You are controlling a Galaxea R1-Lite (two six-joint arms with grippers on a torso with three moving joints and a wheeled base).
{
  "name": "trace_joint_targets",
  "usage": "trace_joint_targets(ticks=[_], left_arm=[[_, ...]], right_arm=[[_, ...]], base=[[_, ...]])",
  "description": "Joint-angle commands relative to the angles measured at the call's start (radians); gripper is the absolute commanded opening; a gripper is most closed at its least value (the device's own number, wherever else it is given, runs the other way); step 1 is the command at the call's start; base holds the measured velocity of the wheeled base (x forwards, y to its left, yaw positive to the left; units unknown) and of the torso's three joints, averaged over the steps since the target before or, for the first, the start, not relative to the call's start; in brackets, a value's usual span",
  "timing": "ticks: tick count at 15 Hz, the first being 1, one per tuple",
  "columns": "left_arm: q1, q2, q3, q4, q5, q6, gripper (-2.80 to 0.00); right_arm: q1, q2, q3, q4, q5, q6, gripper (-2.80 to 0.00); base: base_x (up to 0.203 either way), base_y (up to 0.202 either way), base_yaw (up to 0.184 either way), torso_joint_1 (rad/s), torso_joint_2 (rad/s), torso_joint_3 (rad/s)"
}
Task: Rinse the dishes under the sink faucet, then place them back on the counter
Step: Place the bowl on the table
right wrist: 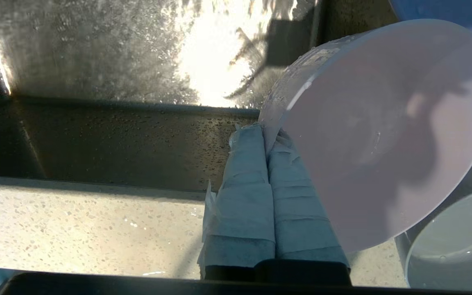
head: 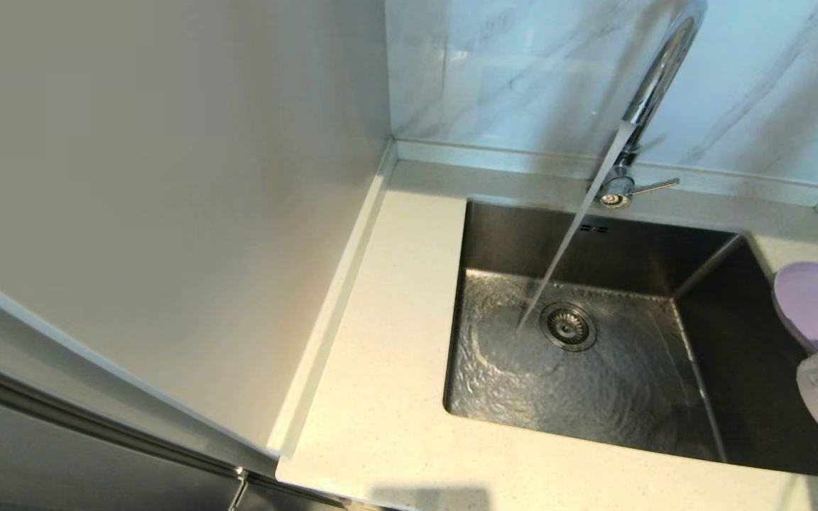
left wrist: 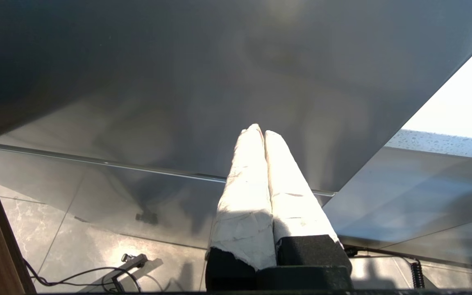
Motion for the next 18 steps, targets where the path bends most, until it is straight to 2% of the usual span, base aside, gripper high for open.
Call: trace_joint_targets(ticks=[1,5,11,18], left_arm=[[0.000,0.000,0.000,0.000,0.000,0.000,-2.80],[0.000,0.000,0.000,0.000,0.000,0.000,-2.80],[0.000,0.000,0.000,0.000,-0.001,0.000,-2.80],[0.000,0.000,0.000,0.000,-0.001,0.000,-2.80]], right_arm=[[0.007,0.021,-0.018,-0.009,0.002,0.003,-2.80],[0.013,0.062,-0.021,-0.142,-0.019,0.014,-2.80],[0.014,0.066,-0.016,-0.179,-0.036,0.026,-2.80],[0.086,0.075,-0.024,-0.242,-0.034,0.025,-2.80]], base=[[0.000,0.000,0.000,0.000,0.00,0.000],[0.000,0.000,0.000,0.000,0.00,0.000],[0.000,0.000,0.000,0.000,0.00,0.000],[0.000,0.000,0.000,0.000,0.00,0.000]])
